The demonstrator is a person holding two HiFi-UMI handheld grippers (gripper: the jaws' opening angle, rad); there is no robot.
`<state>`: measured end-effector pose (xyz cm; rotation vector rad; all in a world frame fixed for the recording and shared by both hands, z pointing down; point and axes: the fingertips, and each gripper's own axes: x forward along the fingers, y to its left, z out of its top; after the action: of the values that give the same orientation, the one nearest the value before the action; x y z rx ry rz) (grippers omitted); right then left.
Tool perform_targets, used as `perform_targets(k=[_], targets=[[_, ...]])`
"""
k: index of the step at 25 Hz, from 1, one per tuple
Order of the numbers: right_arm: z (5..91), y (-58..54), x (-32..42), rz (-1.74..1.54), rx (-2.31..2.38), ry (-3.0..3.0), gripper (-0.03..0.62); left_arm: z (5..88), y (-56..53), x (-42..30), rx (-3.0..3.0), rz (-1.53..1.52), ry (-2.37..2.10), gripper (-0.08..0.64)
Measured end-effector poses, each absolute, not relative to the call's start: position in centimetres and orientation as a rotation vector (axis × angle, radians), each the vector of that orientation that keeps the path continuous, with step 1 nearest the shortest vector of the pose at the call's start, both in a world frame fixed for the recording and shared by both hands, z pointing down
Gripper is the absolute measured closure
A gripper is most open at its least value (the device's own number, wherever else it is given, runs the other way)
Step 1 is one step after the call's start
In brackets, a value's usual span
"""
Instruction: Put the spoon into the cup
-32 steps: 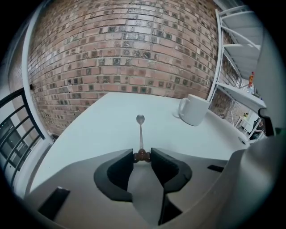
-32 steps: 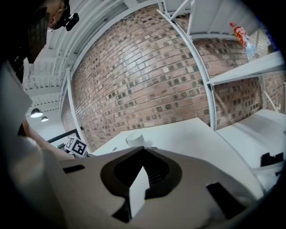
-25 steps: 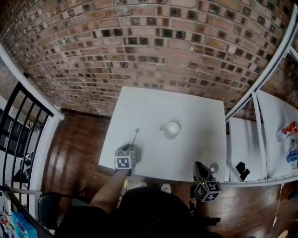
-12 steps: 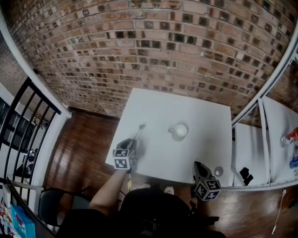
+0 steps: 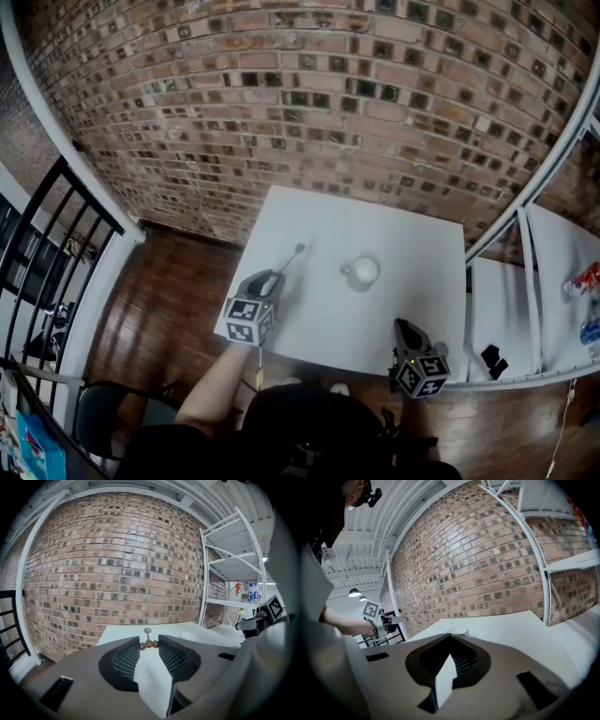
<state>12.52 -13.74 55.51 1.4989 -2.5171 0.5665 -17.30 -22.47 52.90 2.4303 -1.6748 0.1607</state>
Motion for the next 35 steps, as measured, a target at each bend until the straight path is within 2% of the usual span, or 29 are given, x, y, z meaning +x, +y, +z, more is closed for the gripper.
perform_targets(k=[21, 35], targets=[[55.1, -12.8, 16.9, 0.546, 1.694, -2.431, 0.588, 49.3, -24.5, -6.7, 2.713, 0.075, -1.292, 0.437], [54.9, -10.4, 20.7, 0.559, 1.851, -2.354, 0.588, 53.3, -25.0, -1.0, 2.769, 0.283, -1.123, 0.436]])
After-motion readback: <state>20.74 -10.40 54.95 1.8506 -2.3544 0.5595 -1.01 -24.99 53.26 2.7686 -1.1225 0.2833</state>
